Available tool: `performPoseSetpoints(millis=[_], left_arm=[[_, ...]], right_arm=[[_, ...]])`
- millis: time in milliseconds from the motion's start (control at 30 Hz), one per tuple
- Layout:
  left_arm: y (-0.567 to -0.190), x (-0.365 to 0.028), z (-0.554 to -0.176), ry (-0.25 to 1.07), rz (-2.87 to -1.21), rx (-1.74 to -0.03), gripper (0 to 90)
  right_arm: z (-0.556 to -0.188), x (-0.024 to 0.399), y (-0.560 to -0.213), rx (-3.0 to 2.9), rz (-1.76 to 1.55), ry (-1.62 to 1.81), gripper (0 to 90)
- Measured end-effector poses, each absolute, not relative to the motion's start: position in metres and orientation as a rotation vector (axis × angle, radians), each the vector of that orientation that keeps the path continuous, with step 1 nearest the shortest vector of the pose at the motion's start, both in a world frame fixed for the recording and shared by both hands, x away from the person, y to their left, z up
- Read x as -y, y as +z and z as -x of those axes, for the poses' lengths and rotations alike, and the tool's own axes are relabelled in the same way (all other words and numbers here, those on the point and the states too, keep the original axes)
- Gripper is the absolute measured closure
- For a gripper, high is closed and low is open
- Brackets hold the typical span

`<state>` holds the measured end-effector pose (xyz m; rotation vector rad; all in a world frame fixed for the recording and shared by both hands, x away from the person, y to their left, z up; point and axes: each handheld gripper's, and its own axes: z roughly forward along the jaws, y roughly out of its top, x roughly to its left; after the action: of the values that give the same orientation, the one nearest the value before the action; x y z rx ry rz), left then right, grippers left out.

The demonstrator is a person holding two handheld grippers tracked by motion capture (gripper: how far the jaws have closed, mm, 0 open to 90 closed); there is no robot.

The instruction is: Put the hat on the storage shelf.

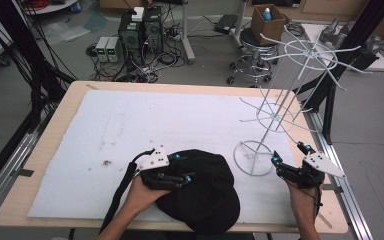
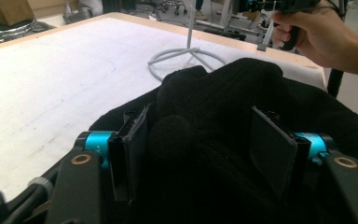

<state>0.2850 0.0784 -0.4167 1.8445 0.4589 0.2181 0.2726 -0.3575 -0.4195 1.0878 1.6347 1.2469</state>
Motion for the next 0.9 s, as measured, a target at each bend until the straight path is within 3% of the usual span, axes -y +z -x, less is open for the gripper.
performPoseSetpoints(millis=[333, 600, 900], left_arm=[[-0.4187, -0.0777, -0.2845, 0.216, -1.882, -0.465, 51.1], [-0.4186, -0.0766, -0.2831, 0.224, -1.902, -0.475, 65.3], [-0.4112, -0.0799, -0.2789, 0.246, -1.821, -0.449, 68.1]], right_arm=[[-0.2730, 0.3574, -0.4197, -1.633, -1.095, 1.246, 10.2], [-0.2729, 0.3573, -0.4196, -1.632, -1.098, 1.249, 10.2], [-0.2730, 0.3574, -0.4197, -1.630, -1.101, 1.251, 10.3]])
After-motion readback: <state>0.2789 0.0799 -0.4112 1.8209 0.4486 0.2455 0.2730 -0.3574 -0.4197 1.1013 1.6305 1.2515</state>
